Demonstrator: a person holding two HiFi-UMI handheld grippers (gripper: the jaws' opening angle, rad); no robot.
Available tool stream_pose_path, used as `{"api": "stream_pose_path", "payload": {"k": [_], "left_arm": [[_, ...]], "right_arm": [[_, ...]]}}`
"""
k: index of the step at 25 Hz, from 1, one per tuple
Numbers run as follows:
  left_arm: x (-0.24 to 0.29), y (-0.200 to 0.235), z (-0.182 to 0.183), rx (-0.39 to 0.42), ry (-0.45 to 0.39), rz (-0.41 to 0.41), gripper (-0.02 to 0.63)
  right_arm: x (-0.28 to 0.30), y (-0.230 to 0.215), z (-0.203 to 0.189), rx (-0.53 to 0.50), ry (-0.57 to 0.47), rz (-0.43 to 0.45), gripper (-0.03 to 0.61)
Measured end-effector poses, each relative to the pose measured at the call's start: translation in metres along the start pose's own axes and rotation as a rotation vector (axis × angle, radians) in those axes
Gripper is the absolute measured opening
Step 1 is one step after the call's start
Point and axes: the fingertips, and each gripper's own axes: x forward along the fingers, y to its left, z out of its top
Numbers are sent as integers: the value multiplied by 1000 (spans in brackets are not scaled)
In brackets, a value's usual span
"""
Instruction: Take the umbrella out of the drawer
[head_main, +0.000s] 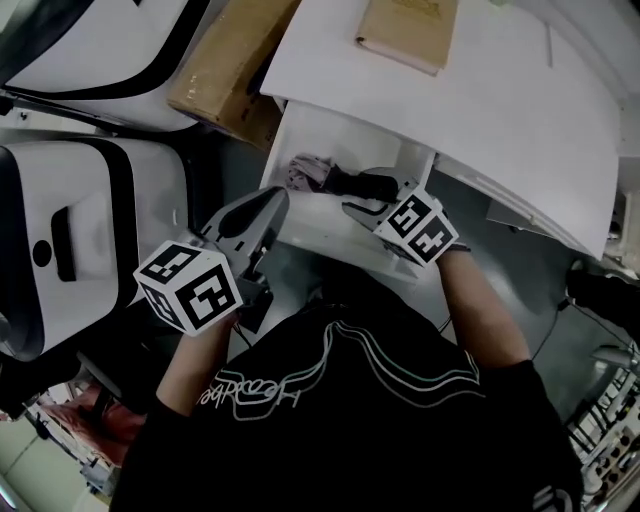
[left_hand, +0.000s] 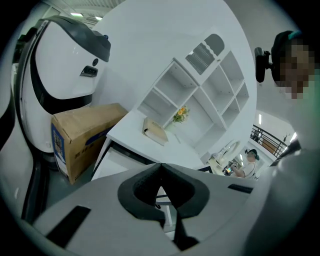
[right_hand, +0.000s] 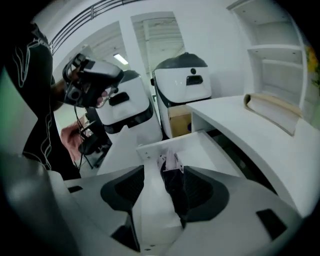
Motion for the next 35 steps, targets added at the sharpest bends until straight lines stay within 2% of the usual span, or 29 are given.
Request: {"api": "stream_pose_path", "payload": {"k": [4, 11, 19, 26, 30, 35], "left_arm": [[2, 17, -4, -30, 0, 26, 20], [10, 45, -8, -78, 9, 53, 20], [13, 59, -12, -129, 12, 60, 20], [12, 65, -17, -163, 11, 65, 20], [13, 67, -15, -201, -6, 63, 20], [12, 66, -19, -201, -6, 62, 20]], "right_arm": [[33, -12, -22, -111, 119, 3, 233], [83, -31, -59, -246, 288, 25, 233], [120, -40, -95, -333, 436, 50, 234], [137, -41, -105, -388, 488, 44, 233], [139, -43, -106, -383, 488, 53, 233], [140, -43, -105, -373, 500, 48, 233]]}}
